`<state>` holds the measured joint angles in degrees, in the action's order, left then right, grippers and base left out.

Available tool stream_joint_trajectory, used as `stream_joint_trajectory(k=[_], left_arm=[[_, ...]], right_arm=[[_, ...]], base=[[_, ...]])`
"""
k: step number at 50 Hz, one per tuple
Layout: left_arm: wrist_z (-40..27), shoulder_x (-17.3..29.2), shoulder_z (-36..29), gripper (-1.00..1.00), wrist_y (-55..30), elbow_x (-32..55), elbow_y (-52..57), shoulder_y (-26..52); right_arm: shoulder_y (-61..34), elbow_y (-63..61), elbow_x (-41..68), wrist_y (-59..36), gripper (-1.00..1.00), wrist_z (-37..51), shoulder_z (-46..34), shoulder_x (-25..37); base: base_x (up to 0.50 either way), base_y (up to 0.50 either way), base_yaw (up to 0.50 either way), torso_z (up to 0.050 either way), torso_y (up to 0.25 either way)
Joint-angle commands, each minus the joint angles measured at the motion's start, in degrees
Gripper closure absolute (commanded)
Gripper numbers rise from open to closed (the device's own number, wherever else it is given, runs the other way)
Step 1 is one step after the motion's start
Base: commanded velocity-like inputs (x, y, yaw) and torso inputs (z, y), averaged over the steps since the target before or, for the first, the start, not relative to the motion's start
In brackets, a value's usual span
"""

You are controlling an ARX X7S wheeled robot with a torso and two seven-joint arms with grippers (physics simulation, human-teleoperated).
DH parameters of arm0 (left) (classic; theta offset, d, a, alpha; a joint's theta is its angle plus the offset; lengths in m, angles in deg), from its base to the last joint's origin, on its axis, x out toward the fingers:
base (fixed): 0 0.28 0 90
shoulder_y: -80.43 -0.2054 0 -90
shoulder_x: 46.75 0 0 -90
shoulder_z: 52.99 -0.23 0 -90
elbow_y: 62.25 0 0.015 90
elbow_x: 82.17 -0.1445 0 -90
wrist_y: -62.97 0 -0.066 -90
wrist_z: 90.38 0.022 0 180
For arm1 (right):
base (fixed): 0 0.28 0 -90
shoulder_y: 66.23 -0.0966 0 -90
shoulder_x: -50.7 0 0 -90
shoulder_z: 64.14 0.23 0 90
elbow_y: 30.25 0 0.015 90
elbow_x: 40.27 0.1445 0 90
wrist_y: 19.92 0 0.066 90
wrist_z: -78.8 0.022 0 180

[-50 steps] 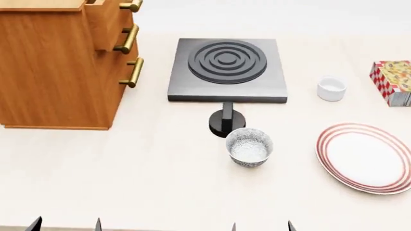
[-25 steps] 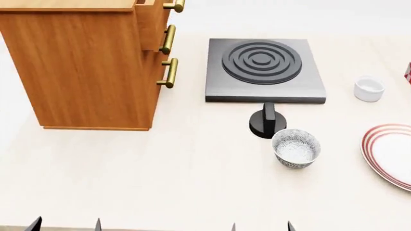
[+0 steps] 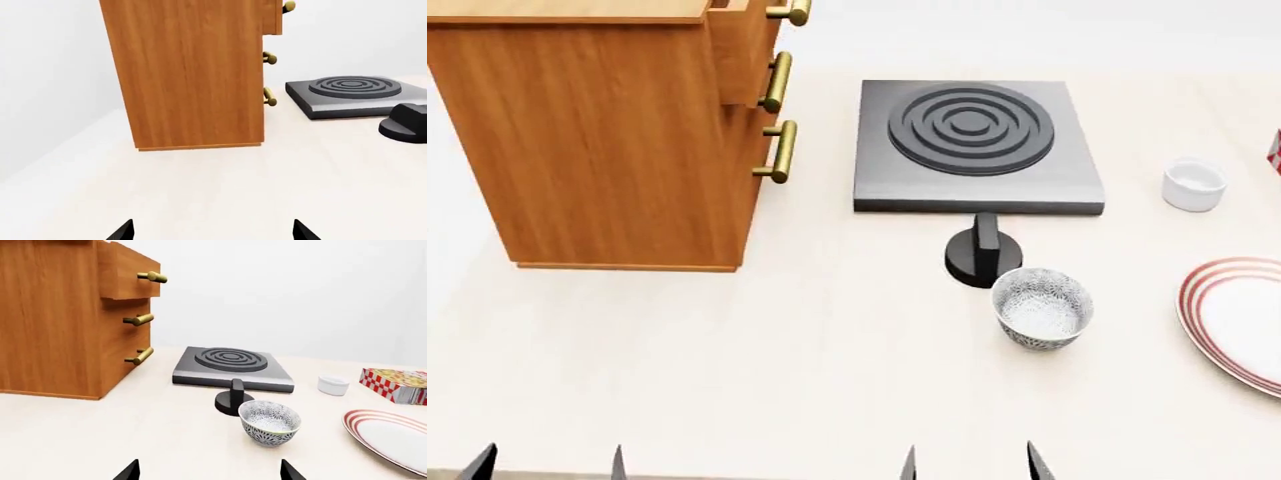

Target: Pick the akita bowl on the wooden cabinet and place it on the plate.

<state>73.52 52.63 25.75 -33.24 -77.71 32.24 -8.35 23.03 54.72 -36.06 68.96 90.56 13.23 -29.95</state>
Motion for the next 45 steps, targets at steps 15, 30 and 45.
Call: stream_joint_trajectory(k=[15,30,45], left_arm=[[-1.2,2.3,-1.8,-1.0,-11.7,-1.8,17.6,5.8],[-1.4,0.9,-0.9,-1.0,-13.9,0.7,19.0,11.6],[-0.8,1.1,-2.1,-1.0,-18.7,2.6,25.1,15.4]], right_arm=[[-3.1,-23.0,-0.4,-13.2,-1.0,2.4,-0.5,1.9],[-7.8,-30.3,0.2,-19.3,-1.0,3.7,0.3,2.3],[-8.9,-40.6,-0.9,-24.4,-1.0,4.2,-1.2,4.5]], base=[[0.0,0.0,0.0,0.0,0.0],[0.0,0.0,0.0,0.0,0.0],[0.0,0.0,0.0,0.0,0.0]])
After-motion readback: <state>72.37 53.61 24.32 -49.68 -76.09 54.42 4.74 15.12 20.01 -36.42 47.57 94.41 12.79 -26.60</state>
